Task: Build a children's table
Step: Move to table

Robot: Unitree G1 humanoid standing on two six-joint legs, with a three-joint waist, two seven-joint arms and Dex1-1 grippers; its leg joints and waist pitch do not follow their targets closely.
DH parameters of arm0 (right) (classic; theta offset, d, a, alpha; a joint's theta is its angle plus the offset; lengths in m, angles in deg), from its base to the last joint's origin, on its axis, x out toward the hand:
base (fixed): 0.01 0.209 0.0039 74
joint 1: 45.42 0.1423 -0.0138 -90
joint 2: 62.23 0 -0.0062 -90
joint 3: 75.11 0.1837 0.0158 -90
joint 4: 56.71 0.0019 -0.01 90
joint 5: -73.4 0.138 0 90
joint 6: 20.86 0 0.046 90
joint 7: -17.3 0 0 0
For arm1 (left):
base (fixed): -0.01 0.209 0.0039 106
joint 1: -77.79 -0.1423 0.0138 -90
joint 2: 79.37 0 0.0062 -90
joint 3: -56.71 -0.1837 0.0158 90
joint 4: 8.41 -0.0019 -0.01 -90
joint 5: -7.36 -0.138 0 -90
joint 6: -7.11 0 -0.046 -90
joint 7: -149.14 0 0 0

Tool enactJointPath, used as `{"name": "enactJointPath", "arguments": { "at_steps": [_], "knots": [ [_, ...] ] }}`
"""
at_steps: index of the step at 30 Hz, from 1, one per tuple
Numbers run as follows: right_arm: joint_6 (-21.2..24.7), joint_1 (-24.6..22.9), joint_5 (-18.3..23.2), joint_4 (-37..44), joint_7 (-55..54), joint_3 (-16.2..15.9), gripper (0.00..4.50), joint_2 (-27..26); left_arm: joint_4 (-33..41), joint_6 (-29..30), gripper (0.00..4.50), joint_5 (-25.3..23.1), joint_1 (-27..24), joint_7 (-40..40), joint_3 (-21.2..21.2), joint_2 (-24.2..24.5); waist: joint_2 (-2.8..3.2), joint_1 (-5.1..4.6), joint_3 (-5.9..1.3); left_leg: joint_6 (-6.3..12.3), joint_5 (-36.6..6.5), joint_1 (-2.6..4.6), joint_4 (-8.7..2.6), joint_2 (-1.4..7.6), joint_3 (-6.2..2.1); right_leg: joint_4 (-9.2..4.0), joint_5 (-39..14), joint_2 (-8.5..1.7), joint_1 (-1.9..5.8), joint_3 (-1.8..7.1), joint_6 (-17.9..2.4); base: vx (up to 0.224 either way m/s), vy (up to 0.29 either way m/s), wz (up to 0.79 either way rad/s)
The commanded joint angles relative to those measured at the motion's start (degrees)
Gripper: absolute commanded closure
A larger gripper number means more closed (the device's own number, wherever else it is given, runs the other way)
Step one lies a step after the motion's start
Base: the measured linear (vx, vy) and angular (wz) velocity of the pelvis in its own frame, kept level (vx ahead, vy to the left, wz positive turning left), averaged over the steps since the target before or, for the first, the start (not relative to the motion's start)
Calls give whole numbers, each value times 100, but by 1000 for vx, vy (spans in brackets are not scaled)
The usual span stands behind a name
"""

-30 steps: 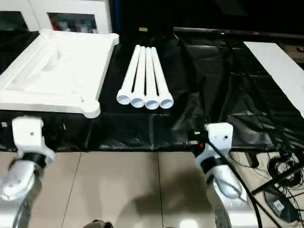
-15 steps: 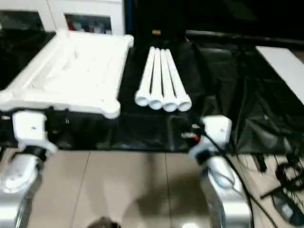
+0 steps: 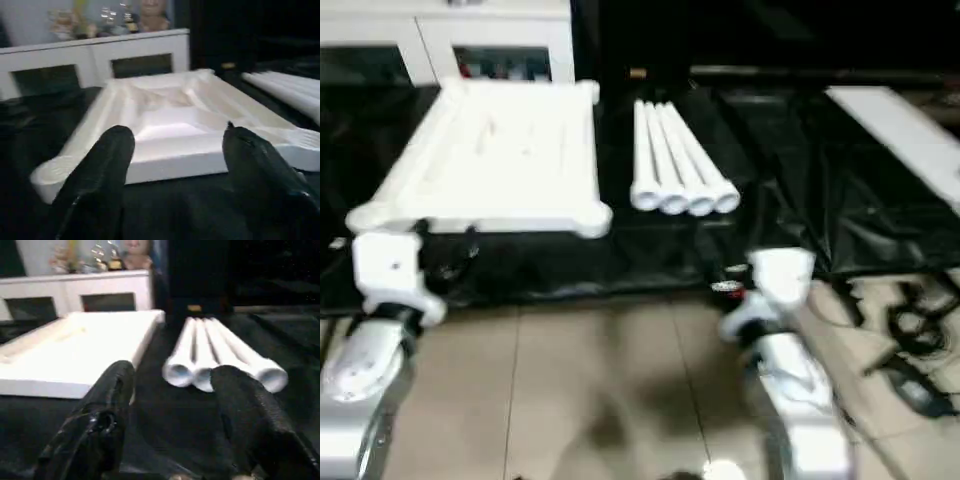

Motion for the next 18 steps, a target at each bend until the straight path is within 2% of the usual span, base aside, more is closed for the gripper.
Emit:
{"name": "enactJointPath", "arguments": {
  "at_steps": [1,2,3,4,5,6,7,8,9,10,11,12,13,14,15,16,17,18],
  "knots": [
    [-48,43,28,-57,-14,79,139,55,44,27,98,-89,25,40,-130,-77,263,-90,-304,-780,-1376,379,-1160,1261,-1011,191,-98,-139,-293,184,210,-48,184,0],
    [-59,49,27,-72,-12,85,130,54,52,26,92,-124,18,44,-161,-80,256,-53,-392,-388,-106,425,-1081,1333,-1055,415,-701,-97,-448,229,458,-46,123,-2],
    [-66,52,26,-81,-10,90,121,53,58,26,89,-142,13,46,-179,-84,245,-53,-424,-163,420,407,-1015,1327,-1036,487,-790,-112,-511,260,538,-46,123,-2],
    [-74,67,26,-95,-9,85,107,47,54,28,67,-155,17,40,-194,-77,279,15,-429,149,998,232,-1011,1193,-928,604,-852,-104,-492,271,560,-65,59,-6],
    [-78,83,17,-108,-13,78,102,45,54,34,57,-150,23,36,-201,-79,260,9,-503,303,1085,284,-981,1118,-898,601,-800,-90,-524,265,532,-76,-23,-9],
    [-78,83,17,-108,-13,78,102,45,54,34,57,-150,23,36,-201,-79,222,30,-503,697,1022,245,-1016,1022,-848,565,-680,-77,-530,316,437,-76,-23,-9],
    [-82,108,7,-132,-6,77,95,28,48,39,52,-162,41,44,-214,-67,166,78,-458,1100,461,116,-1110,938,-736,470,-528,-79,-481,361,241,-86,-97,-5],
    [-80,111,4,-135,-7,76,83,28,47,28,46,-150,43,43,-210,-77,41,70,-465,1419,-276,88,-1150,854,-677,270,-311,-140,-417,446,-238,-100,-168,2],
    [-75,122,-9,-149,-12,72,71,33,52,-5,35,-120,53,61,-190,-122,15,104,-415,1522,-747,-24,-1180,715,-557,118,-273,-172,-343,479,-551,-100,-168,2],
    [-59,130,18,-150,-4,81,63,32,71,48,23,-153,61,101,-186,-131,-206,157,-352,1329,-1306,-310,-687,126,-108,-634,-811,-594,-178,682,-1534,-100,-225,-1],
    [-57,131,22,-151,-2,82,55,32,75,58,9,-159,63,108,-185,-132,-350,290,-396,1183,-989,-294,140,-163,242,-1006,-1480,-885,-92,762,-1756,-89,-220,-5],
    [-32,164,43,-164,-4,89,55,36,67,123,9,-148,86,137,-143,-167,-377,429,-291,473,-43,-450,295,-19,243,-935,-2285,-1039,-6,918,-879,-89,-220,-5],
    [-27,176,53,-163,-3,91,45,34,59,140,5,-171,91,136,-145,-154,-369,478,-295,313,71,-412,157,8,227,-907,-2471,-983,-2,899,-410,-76,-192,-10],
    [1,201,41,-162,-2,77,34,50,37,169,2,-254,99,141,-163,-108,-358,535,-302,321,-37,-329,-179,157,148,-824,-2566,-960,31,961,220,-73,-157,-6],
    [29,217,14,-162,-2,55,34,69,20,184,2,-329,103,148,-182,-65,-275,541,-341,345,-84,-235,-362,270,109,-783,-2411,-916,20,910,253,-73,-157,-6],
    [29,217,14,-162,-2,55,19,69,20,184,0,-329,103,148,-182,-65,-211,518,-365,394,-83,-143,-641,417,98,-648,-1888,-547,-81,696,344,-75,-108,9],
    [36,233,-16,-168,15,23,13,93,12,161,0,-337,108,145,-179,-54,-197,476,-373,423,-284,-95,-715,508,93,-621,-1608,-470,-151,641,304,-56,-65,15],
    [21,253,-31,-184,48,-12,6,106,9,116,0,-287,116,137,-151,-69,-157,463,-357,436,-760,-22,-791,616,88,-606,-1397,-467,-194,587,83,-56,-65,15]
  ]
}}
